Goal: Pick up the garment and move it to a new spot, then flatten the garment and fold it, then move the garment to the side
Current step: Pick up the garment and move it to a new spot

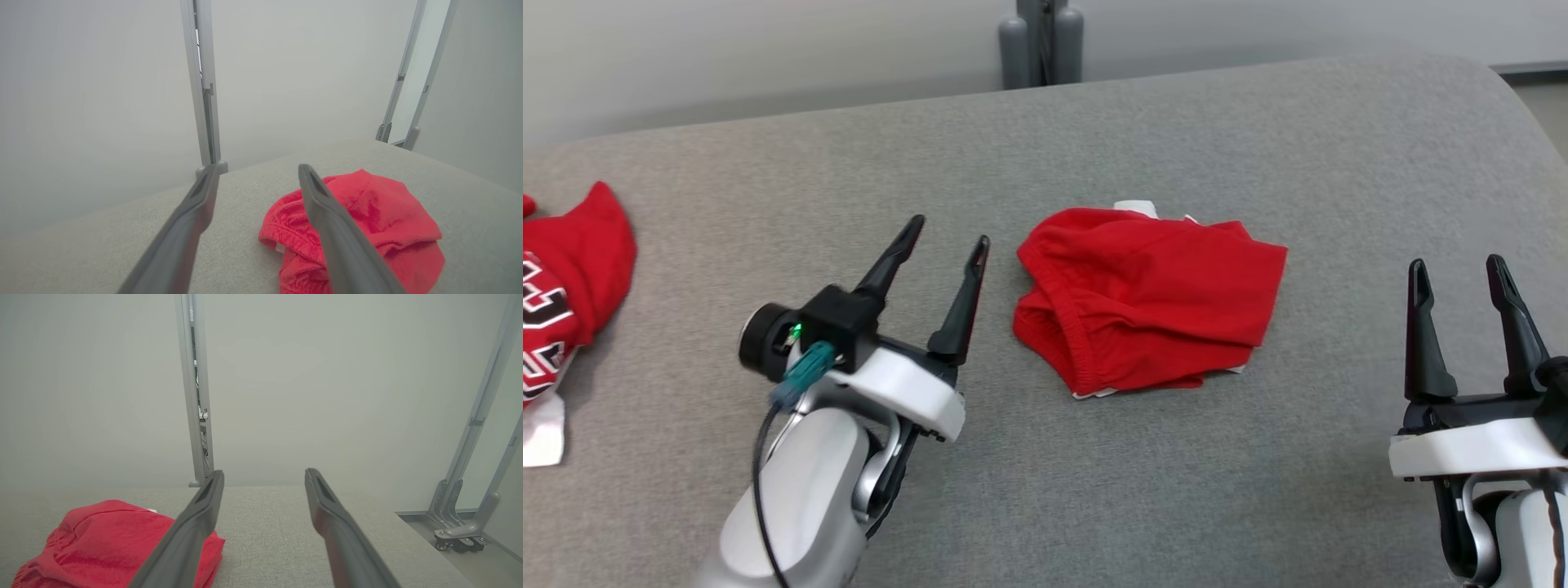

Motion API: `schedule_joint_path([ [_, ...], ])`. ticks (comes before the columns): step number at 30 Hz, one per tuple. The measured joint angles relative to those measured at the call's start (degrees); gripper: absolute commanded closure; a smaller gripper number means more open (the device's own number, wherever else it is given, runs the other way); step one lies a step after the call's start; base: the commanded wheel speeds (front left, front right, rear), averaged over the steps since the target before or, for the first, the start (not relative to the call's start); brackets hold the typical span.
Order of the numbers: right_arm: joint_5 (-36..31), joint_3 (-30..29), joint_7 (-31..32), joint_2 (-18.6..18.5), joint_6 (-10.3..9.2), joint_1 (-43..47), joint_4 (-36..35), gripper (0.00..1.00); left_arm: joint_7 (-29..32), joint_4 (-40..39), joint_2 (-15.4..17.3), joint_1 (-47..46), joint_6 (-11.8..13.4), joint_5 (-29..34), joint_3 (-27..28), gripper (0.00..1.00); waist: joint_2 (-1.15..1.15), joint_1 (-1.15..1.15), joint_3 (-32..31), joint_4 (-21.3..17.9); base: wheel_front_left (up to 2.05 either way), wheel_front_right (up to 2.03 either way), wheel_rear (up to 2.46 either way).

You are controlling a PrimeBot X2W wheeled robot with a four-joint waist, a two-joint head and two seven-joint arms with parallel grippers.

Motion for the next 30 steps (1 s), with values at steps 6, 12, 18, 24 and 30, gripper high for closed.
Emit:
schedule_joint_path([
  [6, -0.3, 0.5, 0.0, 0.0, 0.00, 1.0, -0.7, 0.00, 0.0, -9.0, -1.5, 6.9, 2.6, 1.8, 9.1, 0.00, 0.00, 0.00, -1.6, 2.4, 0.00, 0.00, 0.00],
  [12, -1.2, 1.8, 0.0, 0.0, 0.00, 2.0, -0.9, 0.00, 0.0, -17.6, -4.0, 15.1, 3.2, 7.4, 16.7, 0.00, 0.00, 0.00, -2.4, 3.5, 0.00, 0.00, 0.00],
  [18, -0.6, 2.4, 0.0, 0.0, 0.00, 3.4, -2.7, 0.00, 0.0, -21.9, -5.0, 21.3, 4.3, 10.7, 20.0, 0.00, 0.00, 0.00, -2.6, 3.2, 0.00, 0.00, 0.00],
  [24, -0.6, 3.5, 0.0, 0.0, 0.00, 4.4, -2.9, 0.00, 0.0, -21.6, -5.1, 24.3, 5.6, 8.4, 19.1, 0.00, 0.00, 0.00, -2.9, 2.8, 0.00, 0.00, 0.00],
  [30, -0.6, 3.8, 0.0, 0.0, 0.00, 4.4, -2.8, 0.00, 0.0, -21.0, -5.1, 24.1, 5.8, 7.1, 19.8, 0.00, 0.00, 0.00, -3.1, 2.7, 0.00, 0.00, 0.00],
])
